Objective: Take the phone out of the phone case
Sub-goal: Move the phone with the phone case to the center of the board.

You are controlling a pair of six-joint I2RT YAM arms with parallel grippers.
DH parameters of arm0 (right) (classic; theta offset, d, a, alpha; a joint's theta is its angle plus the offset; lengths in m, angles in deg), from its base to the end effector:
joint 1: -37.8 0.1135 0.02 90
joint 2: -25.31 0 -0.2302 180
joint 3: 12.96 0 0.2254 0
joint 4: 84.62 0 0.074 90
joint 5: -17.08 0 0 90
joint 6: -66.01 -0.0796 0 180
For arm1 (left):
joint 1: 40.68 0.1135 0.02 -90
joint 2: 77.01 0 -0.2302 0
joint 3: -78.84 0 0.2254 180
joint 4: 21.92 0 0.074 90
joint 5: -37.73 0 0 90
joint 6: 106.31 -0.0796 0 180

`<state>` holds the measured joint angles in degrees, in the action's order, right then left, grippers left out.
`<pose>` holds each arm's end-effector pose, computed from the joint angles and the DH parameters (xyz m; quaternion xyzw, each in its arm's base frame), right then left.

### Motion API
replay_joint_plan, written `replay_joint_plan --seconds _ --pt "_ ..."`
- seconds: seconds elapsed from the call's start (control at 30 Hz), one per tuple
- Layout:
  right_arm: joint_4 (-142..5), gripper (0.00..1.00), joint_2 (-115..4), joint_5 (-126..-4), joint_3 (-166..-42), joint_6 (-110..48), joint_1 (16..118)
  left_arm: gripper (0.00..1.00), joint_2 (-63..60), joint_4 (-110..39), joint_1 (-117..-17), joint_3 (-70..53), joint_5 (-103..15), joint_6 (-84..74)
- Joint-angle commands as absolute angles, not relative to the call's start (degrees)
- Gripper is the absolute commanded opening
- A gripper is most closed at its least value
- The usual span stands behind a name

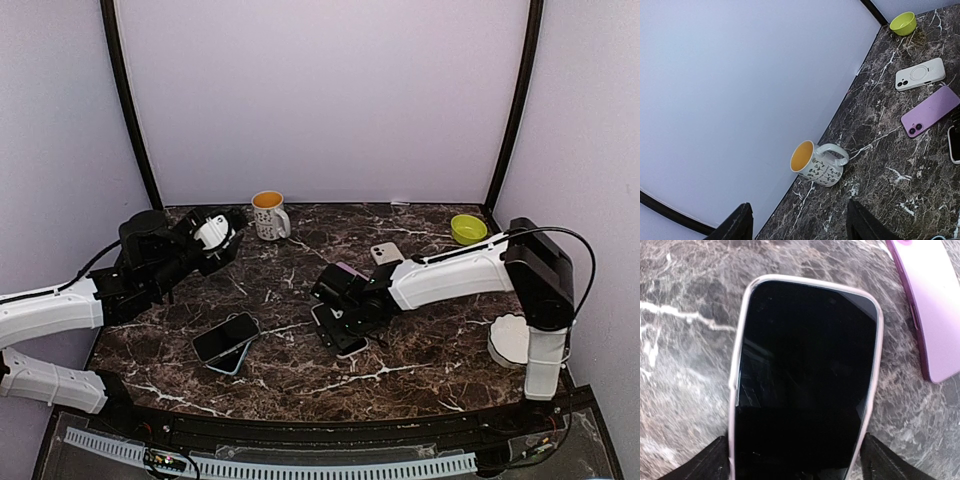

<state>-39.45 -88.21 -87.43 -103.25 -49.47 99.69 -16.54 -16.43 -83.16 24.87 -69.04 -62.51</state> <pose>0.1941 0.3210 0.0952 -0.2819 0.9330 0.0387 0.2201 0.2225 -0.1726 0.2856 0.4201 0.5761 0.1265 0.6896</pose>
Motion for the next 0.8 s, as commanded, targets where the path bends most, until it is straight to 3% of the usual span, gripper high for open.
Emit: replay_joint_plan --seconds 0.0,0.57,0.77 --pt "-39.90 0.96 -88.07 -86.83 -98.31 -46.19 100.21 0.66 -15.96 -15.65 -82.83 23.45 -68.44 -62.14" --pt "-43.78 0.98 -89.20 -82.15 -96.70 -66.74 100.21 0.66 -15.39 -15.40 -82.84 23.23 -69.39 -62.03" --pt "-44.15 0.94 -87.62 -81.03 -93.05 -61.85 100.29 0.66 -15.51 -16.78 -82.84 22.12 -68.42 -60.31"
